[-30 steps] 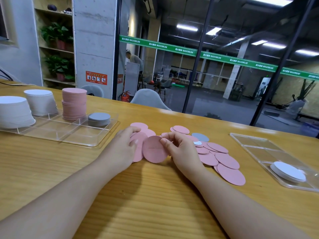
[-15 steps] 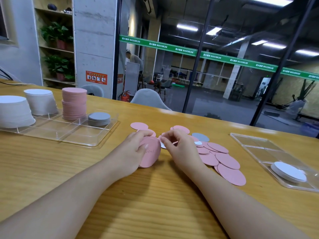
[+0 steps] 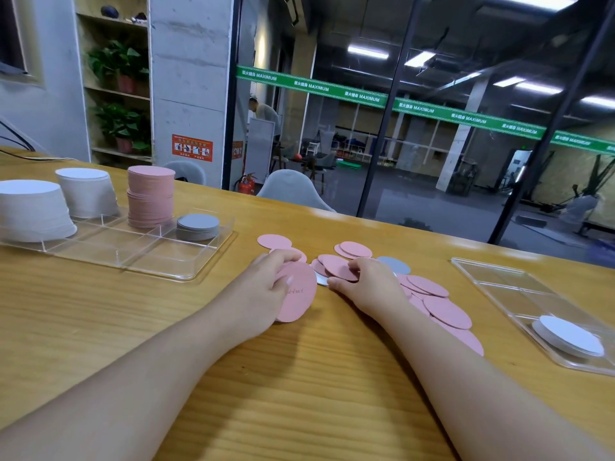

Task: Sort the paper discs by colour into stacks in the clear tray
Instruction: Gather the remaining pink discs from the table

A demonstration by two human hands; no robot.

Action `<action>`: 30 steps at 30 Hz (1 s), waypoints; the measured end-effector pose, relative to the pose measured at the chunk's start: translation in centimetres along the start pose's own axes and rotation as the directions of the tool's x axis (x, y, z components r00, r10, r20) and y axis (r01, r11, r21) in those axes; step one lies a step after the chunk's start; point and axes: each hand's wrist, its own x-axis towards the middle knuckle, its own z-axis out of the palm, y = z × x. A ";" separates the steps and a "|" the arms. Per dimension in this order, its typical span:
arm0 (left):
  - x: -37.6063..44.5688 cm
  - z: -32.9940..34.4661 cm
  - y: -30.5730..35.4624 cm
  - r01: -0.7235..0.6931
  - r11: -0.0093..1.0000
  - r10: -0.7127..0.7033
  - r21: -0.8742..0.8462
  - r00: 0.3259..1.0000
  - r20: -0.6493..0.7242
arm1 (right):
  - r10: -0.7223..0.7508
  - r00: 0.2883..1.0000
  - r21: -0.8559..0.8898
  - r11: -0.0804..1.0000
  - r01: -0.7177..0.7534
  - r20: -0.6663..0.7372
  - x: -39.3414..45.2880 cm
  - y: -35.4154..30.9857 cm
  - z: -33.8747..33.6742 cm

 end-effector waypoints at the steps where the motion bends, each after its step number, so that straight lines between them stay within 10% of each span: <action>1: 0.0 0.0 0.0 0.000 1.000 0.000 -0.001 1.000 0.000 | 0.028 0.999 0.012 1.000 -0.028 0.024 0.1 -0.1 -0.2; 11: 0.1 0.0 -0.1 0.024 1.000 -0.024 0.005 0.999 -0.025 | -0.096 0.995 -0.424 0.902 0.084 -0.008 1.4 -1.0 0.1; 19: 0.5 -0.3 -0.6 0.099 0.994 -0.093 0.035 0.983 -0.157 | -0.060 0.990 0.193 0.978 0.084 -0.130 0.0 -0.5 -1.7; 24: 0.7 -0.7 -0.8 0.153 0.988 -0.150 -0.001 0.964 -0.219 | -0.333 0.917 0.316 0.865 0.389 -0.219 -0.3 -2.1 -1.8; 30: 0.5 -1.0 -0.4 0.206 0.978 -0.195 0.011 0.942 -0.273 | -0.401 0.916 0.399 0.838 0.373 -0.015 -1.8 -4.1 -0.6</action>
